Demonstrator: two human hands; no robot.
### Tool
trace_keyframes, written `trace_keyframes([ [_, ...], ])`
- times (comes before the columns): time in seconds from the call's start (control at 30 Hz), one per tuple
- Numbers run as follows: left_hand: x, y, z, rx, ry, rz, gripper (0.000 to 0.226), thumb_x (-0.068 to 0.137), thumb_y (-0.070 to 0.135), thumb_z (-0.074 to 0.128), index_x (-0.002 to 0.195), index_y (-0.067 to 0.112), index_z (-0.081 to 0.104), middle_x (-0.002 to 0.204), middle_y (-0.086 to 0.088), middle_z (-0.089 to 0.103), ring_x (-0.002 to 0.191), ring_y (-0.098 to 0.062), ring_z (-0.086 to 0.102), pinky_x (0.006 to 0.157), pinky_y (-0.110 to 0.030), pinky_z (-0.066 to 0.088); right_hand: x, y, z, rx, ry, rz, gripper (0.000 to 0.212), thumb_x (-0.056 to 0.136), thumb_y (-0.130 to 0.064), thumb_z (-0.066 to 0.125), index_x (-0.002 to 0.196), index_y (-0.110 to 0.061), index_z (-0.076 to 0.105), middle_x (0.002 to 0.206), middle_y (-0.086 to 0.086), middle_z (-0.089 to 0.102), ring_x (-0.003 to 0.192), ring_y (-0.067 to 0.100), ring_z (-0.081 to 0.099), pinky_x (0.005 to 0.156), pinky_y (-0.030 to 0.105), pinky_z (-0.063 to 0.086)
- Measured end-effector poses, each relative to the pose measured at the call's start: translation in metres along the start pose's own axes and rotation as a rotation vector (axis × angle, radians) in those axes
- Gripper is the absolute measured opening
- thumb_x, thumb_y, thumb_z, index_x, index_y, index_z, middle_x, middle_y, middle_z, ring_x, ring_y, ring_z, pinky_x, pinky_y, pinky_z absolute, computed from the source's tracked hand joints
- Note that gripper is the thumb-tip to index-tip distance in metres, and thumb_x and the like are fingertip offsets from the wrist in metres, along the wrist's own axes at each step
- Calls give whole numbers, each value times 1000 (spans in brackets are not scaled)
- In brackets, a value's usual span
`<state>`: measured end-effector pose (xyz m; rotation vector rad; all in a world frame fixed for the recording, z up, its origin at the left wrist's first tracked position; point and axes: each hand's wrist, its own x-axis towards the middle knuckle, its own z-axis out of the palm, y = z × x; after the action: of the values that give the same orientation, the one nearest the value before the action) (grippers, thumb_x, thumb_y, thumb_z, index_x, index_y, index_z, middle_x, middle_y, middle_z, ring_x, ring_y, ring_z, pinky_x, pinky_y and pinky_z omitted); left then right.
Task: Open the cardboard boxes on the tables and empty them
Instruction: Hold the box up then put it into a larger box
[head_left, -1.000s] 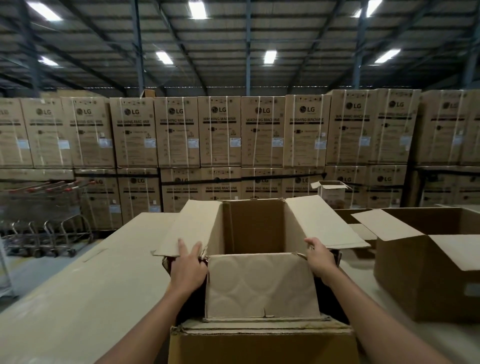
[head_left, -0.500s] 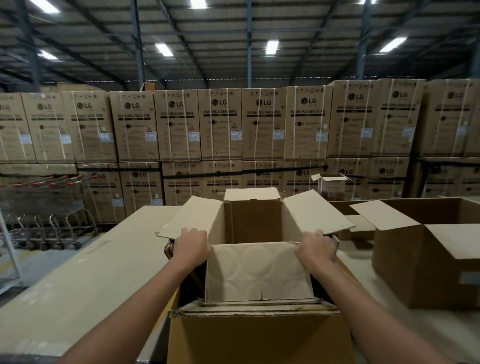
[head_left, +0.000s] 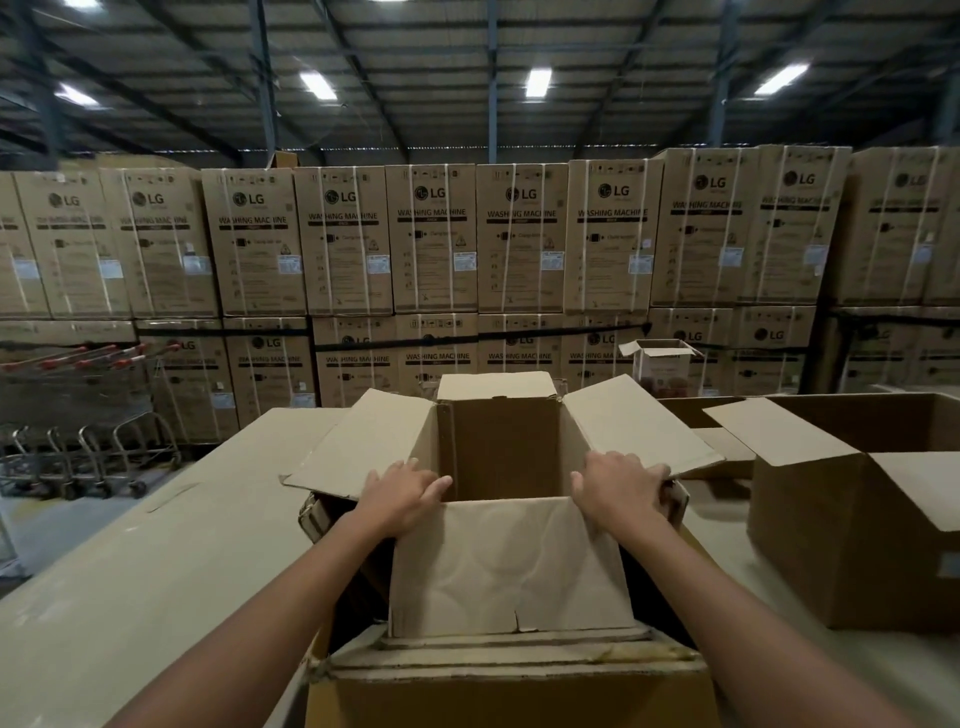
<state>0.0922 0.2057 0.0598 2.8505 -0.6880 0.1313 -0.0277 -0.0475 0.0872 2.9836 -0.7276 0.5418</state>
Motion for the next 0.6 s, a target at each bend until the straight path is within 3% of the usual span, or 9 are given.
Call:
trace_keyframes([
  [0.13,44,-8,4,36,-23,-26,57,103,58,27,148,28,44,162,-7,29,151,-27,21,120,-56,14,38,-2,7,35,21,-77,29,98,-41,46,111,-21,62,113,2,62,106,22,55,97,48,39],
  [0.23,89,-12,8,78,-111,-28,67,100,60,35,157,27,24,166,-9,15,153,-30,10,122,-56,9,75,7,27,79,-63,-144,33,96,-39,50,123,-23,61,127,4,56,119,23,51,100,45,42],
  [0.4,171,-32,15,119,-147,-20,76,99,59,42,160,28,8,167,-11,1,154,-33,1,122,-55,4,150,3,54,73,-175,-163,58,94,-39,57,148,-25,41,157,13,33,146,30,30,116,47,32],
  [0.6,262,-45,28,156,-69,25,84,99,54,47,159,29,-4,167,-14,-6,154,-33,2,122,-55,10,234,-12,86,63,-244,-164,81,91,-45,64,158,-27,22,165,15,17,152,31,19,122,49,23],
])
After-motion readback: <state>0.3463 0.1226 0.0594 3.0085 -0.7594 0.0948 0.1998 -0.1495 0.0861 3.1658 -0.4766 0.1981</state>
